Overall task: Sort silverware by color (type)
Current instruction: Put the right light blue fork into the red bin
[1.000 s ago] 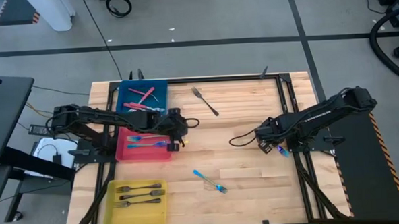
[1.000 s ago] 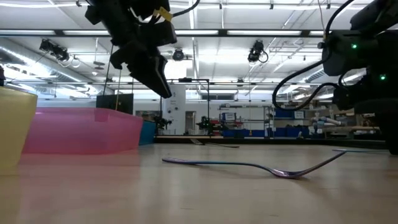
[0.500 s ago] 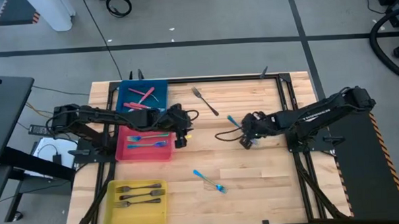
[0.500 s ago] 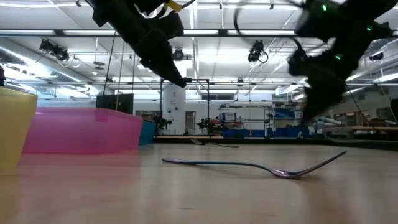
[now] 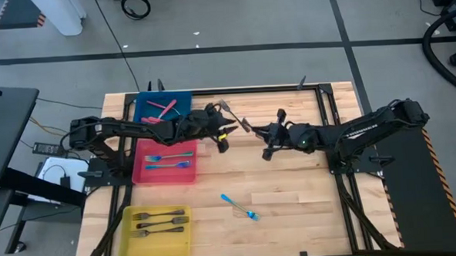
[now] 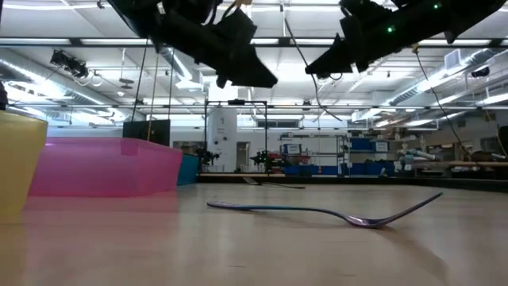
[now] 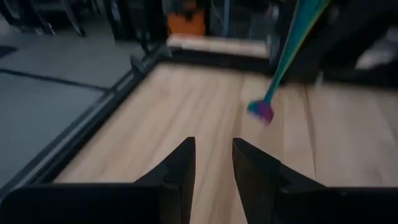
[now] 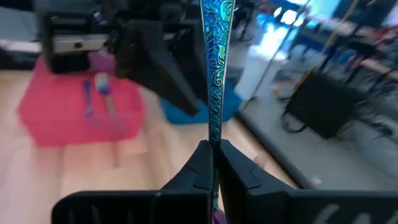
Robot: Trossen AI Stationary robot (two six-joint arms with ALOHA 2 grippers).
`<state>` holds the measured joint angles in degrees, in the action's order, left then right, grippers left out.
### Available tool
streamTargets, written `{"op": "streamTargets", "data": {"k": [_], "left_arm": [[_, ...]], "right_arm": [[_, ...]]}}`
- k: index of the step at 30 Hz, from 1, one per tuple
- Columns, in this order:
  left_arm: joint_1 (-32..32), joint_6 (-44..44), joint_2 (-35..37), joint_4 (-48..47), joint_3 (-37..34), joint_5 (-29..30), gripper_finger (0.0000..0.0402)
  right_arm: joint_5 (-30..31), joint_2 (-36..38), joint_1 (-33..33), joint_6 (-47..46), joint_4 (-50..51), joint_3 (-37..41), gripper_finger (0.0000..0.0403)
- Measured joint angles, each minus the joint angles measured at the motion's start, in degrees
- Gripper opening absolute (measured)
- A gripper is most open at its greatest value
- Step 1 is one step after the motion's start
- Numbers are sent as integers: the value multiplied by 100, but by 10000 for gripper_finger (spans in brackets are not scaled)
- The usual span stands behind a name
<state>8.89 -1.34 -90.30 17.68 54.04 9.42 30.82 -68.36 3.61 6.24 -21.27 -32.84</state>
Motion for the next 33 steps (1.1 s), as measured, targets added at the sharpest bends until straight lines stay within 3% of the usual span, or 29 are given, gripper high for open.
{"op": "streamTargets", "data": {"k": [7,14,18,29,33], "left_arm": [[28,-149,-198,1336,-3,-1,105],[28,-450,-243,2039,-4,-6,105],[33,-567,-243,2314,-2,-541,105],[172,-651,-243,2537,5,-714,105],[294,-805,-243,2101,281,-760,105]], "right_arm": [[429,0,-157,140,-332,-2,12],[720,0,-161,109,-401,-2,13],[683,0,-192,106,-436,-2,13],[370,4,-251,133,-624,-4,14],[219,4,-324,142,-660,-4,14]]}}
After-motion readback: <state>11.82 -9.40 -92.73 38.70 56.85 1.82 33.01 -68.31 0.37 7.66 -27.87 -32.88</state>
